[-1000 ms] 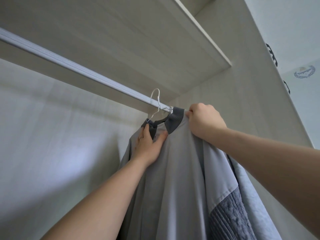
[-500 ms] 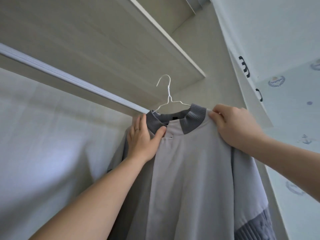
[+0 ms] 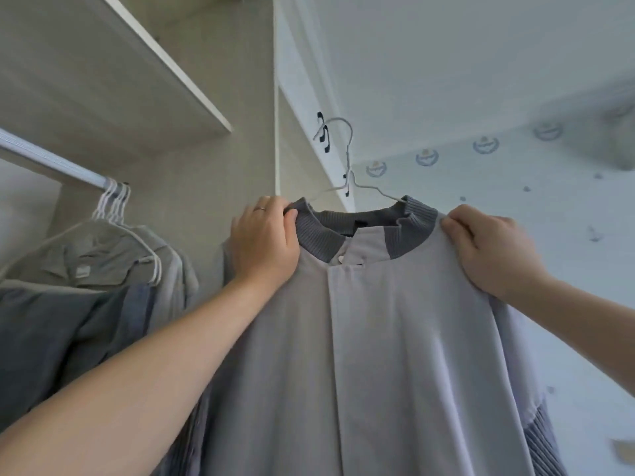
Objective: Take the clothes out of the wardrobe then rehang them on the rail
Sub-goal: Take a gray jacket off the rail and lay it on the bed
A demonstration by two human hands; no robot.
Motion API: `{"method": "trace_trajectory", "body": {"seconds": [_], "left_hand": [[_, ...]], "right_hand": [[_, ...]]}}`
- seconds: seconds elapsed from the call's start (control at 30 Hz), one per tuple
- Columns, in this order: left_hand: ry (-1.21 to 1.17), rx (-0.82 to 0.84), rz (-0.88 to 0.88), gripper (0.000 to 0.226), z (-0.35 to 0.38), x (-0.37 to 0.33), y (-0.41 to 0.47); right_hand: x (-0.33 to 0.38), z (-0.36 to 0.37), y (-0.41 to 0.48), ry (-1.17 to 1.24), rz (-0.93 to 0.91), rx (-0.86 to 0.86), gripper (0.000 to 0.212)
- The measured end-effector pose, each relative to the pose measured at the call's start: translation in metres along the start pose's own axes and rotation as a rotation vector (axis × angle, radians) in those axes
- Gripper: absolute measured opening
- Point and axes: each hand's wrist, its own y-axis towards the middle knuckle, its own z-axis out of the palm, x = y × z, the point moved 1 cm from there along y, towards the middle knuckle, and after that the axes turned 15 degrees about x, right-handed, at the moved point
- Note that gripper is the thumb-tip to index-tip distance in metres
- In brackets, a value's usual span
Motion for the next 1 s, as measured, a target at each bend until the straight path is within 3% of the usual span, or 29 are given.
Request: {"method": "trace_trajectory", "body": {"seconds": [0.27,0.5,0.73,1.0], "left_hand": [[-0.353,0.055,0.045,0.02,0.11,-0.164,-0.01],[-0.648,0.222,0.034,0.019,0.215,-0.294,-0.059],[-0.828,0.444,0.047,0.018,0.334,-0.403,-0.153],[-0.988,0.698,0.087,0.018,0.485,-0.498,-0.266]], "right_hand": [[-0.126,-0.107,-0.07,-0.271,0.152,0.079,0.025],[-0.215,-0.16,-0.15,-0.454,0.328,0.179,0.02],[-0.298,-0.159,-0.248,-0.55,0.501,0.316,0.019],[-0.403,-0.105,-0.348,-0.552,0.75,0.46,0.018]]}}
